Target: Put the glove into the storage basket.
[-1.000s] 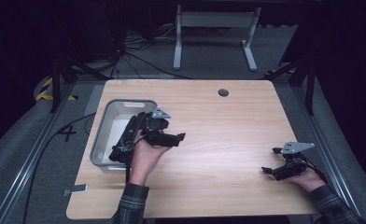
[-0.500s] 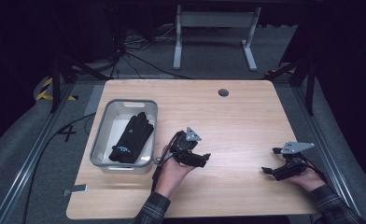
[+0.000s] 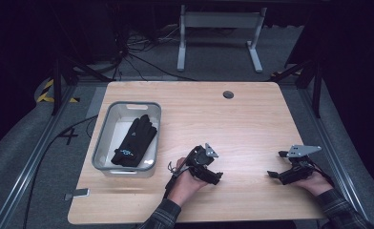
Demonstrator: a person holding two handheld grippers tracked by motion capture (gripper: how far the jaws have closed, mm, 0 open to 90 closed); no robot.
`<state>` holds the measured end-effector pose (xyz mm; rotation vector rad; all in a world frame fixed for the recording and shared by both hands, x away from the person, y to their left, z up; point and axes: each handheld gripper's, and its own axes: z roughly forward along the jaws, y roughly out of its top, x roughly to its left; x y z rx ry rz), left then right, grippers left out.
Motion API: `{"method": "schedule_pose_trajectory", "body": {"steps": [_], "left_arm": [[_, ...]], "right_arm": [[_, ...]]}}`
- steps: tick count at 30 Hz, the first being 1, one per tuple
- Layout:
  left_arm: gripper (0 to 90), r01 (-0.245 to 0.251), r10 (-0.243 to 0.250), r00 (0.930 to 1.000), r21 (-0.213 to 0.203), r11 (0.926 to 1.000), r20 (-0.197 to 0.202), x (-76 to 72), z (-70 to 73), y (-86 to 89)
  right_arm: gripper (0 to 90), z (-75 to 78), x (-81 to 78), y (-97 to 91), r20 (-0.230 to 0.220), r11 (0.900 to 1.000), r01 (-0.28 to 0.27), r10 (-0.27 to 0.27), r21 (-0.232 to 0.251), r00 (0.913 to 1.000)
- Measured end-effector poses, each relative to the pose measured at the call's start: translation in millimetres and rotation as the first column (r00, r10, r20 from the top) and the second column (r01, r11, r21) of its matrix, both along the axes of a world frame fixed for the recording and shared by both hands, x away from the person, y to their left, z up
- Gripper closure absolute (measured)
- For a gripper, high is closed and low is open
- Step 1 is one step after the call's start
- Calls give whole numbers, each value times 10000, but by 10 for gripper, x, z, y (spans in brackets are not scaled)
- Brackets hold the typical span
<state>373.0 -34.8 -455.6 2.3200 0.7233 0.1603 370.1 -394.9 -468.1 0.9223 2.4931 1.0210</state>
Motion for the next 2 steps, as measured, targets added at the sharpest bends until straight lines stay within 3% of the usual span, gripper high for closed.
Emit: {"method": "schedule_pose_trajectory", "body": {"steps": [2], "left_arm": [[153,45,-45,10000,104,9999,10,1,-14,-9]], "right_arm": [[15,0,0,0,-1,10000,-1,1,0,10000]]}}
